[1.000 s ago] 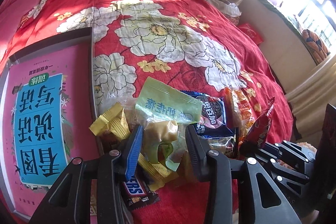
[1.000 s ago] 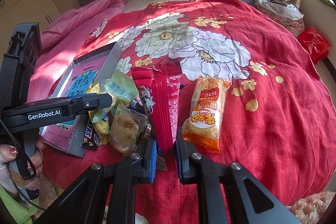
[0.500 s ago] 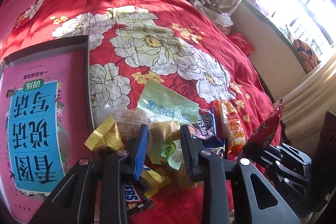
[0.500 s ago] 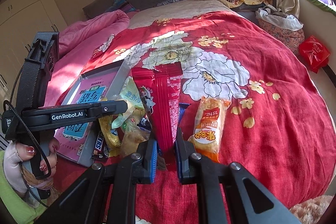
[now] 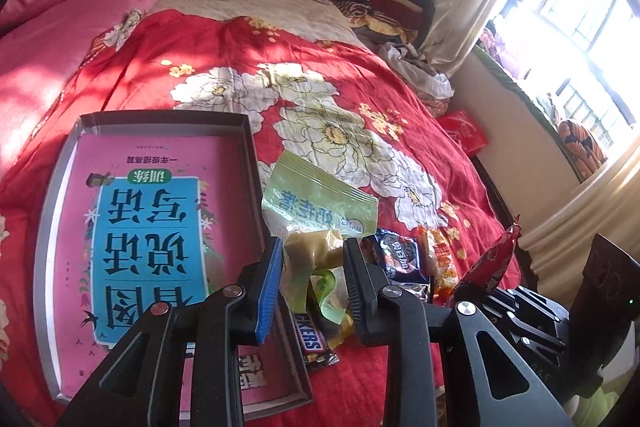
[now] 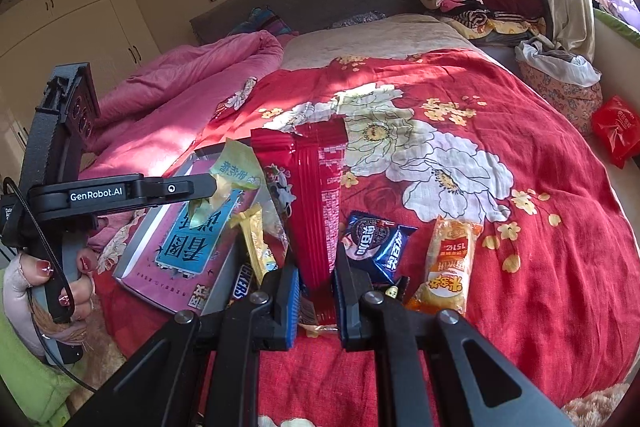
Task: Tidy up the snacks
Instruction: 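Carry green bag over the pink tray and open left tool while right tool carries red wrapper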
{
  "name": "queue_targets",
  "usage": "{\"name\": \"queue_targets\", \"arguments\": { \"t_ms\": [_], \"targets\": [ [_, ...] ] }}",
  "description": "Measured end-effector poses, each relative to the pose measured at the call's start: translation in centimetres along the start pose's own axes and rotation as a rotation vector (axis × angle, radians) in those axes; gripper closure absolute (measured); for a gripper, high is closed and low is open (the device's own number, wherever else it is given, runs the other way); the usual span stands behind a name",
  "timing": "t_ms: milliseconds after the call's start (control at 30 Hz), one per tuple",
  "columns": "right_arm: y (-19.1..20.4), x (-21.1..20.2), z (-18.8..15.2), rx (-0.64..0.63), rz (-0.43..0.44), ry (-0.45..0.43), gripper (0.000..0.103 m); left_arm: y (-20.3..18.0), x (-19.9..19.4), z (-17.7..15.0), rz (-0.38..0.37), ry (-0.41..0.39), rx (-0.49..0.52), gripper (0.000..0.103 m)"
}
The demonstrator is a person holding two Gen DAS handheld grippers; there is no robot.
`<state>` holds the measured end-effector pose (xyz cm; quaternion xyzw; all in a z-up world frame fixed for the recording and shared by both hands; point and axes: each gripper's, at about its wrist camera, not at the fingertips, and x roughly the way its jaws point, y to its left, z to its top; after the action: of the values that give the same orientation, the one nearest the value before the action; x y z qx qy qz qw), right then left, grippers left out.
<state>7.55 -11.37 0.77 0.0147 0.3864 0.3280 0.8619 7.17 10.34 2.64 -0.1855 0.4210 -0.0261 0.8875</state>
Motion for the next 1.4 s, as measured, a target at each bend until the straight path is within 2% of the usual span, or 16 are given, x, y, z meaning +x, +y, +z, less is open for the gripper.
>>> {"name": "queue_targets", "arguments": {
  "t_ms": [333, 567, 767, 900, 1400],
  "targets": [
    [5.5, 2.2, 0.5, -0.083, 0.117, 0.035, 0.088, 6.5, -3.6, -2.0, 0.104, -0.04, -0.098, 0.071],
    [9.5, 4.7, 0.2, -0.151, 0.183, 0.083, 0.088, 9.1, -5.1, -3.5, 0.168, -0.045, -0.134, 0.071],
    [12.0, 7.2, -0.2, -0.193, 0.203, 0.12, 0.088, 11.2, -5.3, -4.9, 0.198, -0.038, -0.182, 0.071],
    [12.7, 8.8, -0.9, -0.206, 0.2, 0.159, 0.088, 11.8, -4.5, -5.4, 0.232, -0.036, -0.184, 0.071],
    [10.8, 11.6, -2.8, -0.153, 0.167, 0.267, 0.088, 12.5, -2.3, -6.1, 0.241, -0.005, -0.2, 0.071]
  ]
}}
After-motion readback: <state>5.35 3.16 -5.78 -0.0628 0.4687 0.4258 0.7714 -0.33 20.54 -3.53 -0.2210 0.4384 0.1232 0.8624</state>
